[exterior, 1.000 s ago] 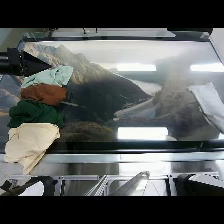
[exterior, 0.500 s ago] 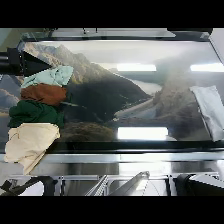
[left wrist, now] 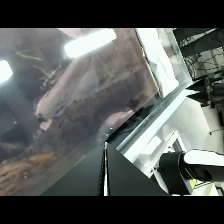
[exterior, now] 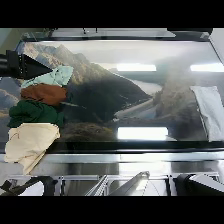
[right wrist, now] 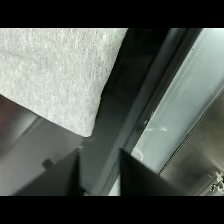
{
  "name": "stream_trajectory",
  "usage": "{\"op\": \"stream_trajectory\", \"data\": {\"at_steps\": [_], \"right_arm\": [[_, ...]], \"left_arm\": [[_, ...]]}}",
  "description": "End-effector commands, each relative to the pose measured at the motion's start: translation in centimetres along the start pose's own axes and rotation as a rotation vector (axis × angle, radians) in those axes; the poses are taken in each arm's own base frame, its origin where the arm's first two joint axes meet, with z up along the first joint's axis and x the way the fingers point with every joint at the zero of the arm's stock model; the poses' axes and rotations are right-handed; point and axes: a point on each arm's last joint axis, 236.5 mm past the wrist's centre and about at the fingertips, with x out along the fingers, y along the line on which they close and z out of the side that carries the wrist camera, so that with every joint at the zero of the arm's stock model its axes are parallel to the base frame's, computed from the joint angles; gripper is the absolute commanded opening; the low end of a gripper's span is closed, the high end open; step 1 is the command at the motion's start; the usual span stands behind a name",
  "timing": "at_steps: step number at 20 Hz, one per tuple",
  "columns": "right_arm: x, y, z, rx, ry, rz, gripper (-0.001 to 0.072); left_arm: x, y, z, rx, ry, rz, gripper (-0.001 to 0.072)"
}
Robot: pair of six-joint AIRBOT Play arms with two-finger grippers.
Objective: Fold the shirts.
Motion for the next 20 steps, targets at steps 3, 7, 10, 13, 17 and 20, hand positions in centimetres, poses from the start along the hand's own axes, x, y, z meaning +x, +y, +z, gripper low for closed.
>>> {"op": "stream_trajectory", "data": {"at_steps": [3, 7, 10, 13, 17, 20], "right_arm": [[-6.2, 12.6, 0.5, -0.177, -0.230, 0.383, 0.0016], [-9.7, 21.2, -7.8, -0.544, -0.257, 0.522, 0.0016], [-8.7, 22.8, -17.6, -0.773, -0.163, 0.531, 0.0016], [-6.7, 22.3, -26.5, -0.939, -0.057, 0.601, 0.0016], [-3.5, 21.7, -29.5, -1.026, 0.032, 0.542, 0.0016], [-1.5, 21.5, -30.3, -1.049, 0.123, 0.511, 0.0016]], "left_arm": [[-0.7, -1.0, 2.1, 0.043, -0.071, 0.009, 0.0006], [-0.9, -3.0, 2.0, 0.100, -0.090, 0.031, 0.0004], [1.3, -2.9, -2.4, 0.116, -0.046, 0.107, 0.0005], [4.2, -2.8, -8.6, 0.076, 0.009, 0.108, 0.0007], [6.4, -2.5, -14.7, -0.013, 0.045, 0.093, 0.0008], [6.4, -2.8, -15.8, -0.022, 0.035, 0.093, 0.0008]]}}
